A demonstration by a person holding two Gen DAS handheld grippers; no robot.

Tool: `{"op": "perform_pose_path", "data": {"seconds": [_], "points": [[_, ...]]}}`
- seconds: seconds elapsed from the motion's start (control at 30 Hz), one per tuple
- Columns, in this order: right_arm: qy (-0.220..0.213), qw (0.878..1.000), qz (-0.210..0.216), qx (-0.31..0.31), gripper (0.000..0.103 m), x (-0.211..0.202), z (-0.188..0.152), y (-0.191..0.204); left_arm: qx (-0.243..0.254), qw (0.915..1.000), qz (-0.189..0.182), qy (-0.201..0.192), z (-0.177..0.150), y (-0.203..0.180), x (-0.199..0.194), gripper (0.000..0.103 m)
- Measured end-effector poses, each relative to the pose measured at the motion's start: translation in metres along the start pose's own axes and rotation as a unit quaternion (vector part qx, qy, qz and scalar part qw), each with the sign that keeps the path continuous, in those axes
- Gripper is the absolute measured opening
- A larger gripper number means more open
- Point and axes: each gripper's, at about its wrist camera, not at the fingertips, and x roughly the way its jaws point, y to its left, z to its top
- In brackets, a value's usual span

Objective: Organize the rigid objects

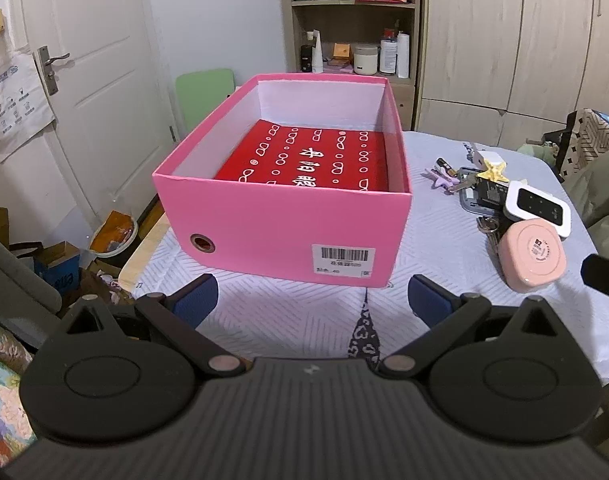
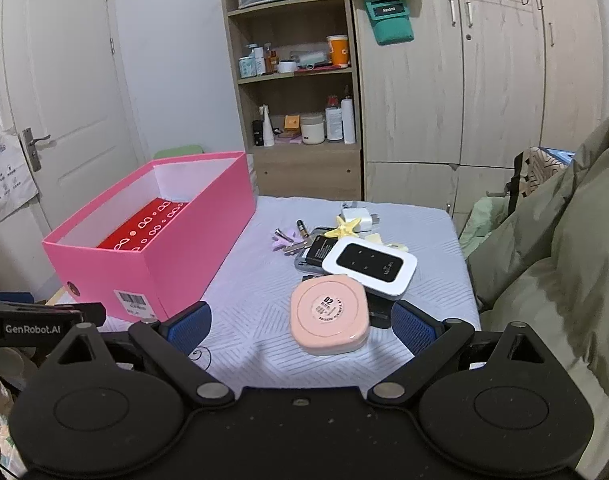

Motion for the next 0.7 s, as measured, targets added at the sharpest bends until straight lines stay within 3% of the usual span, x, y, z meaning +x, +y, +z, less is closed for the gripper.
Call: {"op": "perform_pose_path", "data": {"seconds": [0.3, 0.47, 0.57, 0.7], "points": [[0.002, 1.0, 0.0, -0.008, 0.099, 0.0, 0.0, 0.005, 0.005, 0.9999, -0.008, 0.005, -0.001, 0.0, 0.003, 0.103], [-0.001, 1.0, 0.004, -0.007, 0.099, 0.003, 0.001, 0.001, 0.002, 0.9991, -0.042, 0.006, 0.001, 0.0, 0.001, 0.103], [-0.027, 0.999, 0.007, -0.016, 0.099, 0.003, 0.001, -0.003, 0.023, 0.9985, -0.048, 0.007, 0.007, 0.0, -0.002, 0.101], [-0.073, 0.996, 0.047, -0.02, 0.099, 0.001, 0.003, -0.017, 0.082, 0.9934, -0.075, 0.026, 0.021, 0.004, -0.002, 0.1]]}}
